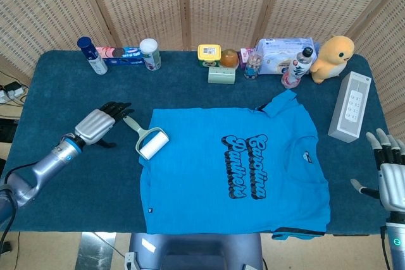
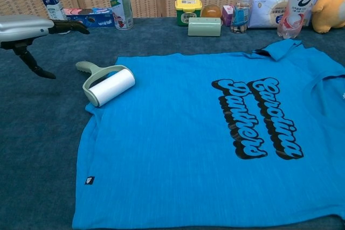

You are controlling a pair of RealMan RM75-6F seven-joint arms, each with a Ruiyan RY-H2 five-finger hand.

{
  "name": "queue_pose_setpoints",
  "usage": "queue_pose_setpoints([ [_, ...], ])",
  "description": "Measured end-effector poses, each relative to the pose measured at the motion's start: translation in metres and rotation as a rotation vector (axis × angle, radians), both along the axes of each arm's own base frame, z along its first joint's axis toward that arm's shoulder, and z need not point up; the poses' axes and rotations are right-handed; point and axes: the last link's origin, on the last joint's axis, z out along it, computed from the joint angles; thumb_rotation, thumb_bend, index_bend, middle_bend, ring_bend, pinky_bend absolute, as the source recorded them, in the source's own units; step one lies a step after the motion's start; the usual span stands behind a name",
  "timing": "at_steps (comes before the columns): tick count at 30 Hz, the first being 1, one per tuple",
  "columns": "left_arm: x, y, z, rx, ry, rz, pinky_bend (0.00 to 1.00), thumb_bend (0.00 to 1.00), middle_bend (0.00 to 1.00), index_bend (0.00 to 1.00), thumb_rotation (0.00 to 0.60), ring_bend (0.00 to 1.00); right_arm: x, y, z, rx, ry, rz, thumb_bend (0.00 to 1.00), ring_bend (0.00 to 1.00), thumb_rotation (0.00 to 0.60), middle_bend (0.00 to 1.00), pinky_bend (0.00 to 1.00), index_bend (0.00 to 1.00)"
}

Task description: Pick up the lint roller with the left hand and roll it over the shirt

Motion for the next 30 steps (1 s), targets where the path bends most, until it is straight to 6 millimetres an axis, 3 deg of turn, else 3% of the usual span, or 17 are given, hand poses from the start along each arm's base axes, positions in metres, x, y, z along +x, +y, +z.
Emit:
queue_pose_setpoints([
  [11, 0.011, 0.023, -0.031, -0.079, 0.092, -0.012, 0.14, 0.21, 0.08, 0.00, 0.600, 0.01, -0.002, -0.001, 0.003, -0.022, 0.004, -0.014, 0.00, 0.00, 0.600, 0.00, 0.00, 0.06],
  [14, 0.016, 0.026, -0.038, -0.093, 0.107, -0.027, 0.14, 0.21, 0.15, 0.01, 0.600, 0.04, -0.001, 0.000, 0.004, -0.029, 0.002, -0.012, 0.00, 0.00, 0.600, 0.00, 0.00, 0.06],
  [19, 0.020, 0.028, -0.045, -0.106, 0.123, -0.039, 0.25, 0.21, 0.30, 0.12, 0.600, 0.11, 0.001, 0.002, 0.007, -0.043, -0.003, -0.002, 0.00, 0.00, 0.600, 0.00, 0.00, 0.06],
  [24, 0.020, 0.026, -0.051, -0.113, 0.129, -0.034, 0.27, 0.21, 0.39, 0.20, 0.600, 0.16, 0.005, 0.007, 0.010, -0.058, -0.008, 0.009, 0.00, 0.00, 0.600, 0.00, 0.00, 0.06],
  [30, 0.021, 0.026, -0.054, -0.084, 0.136, -0.042, 0.30, 0.21, 0.60, 0.32, 0.600, 0.30, 0.015, 0.014, 0.011, -0.064, -0.015, 0.043, 0.00, 0.00, 0.600, 0.00, 0.00, 0.06],
])
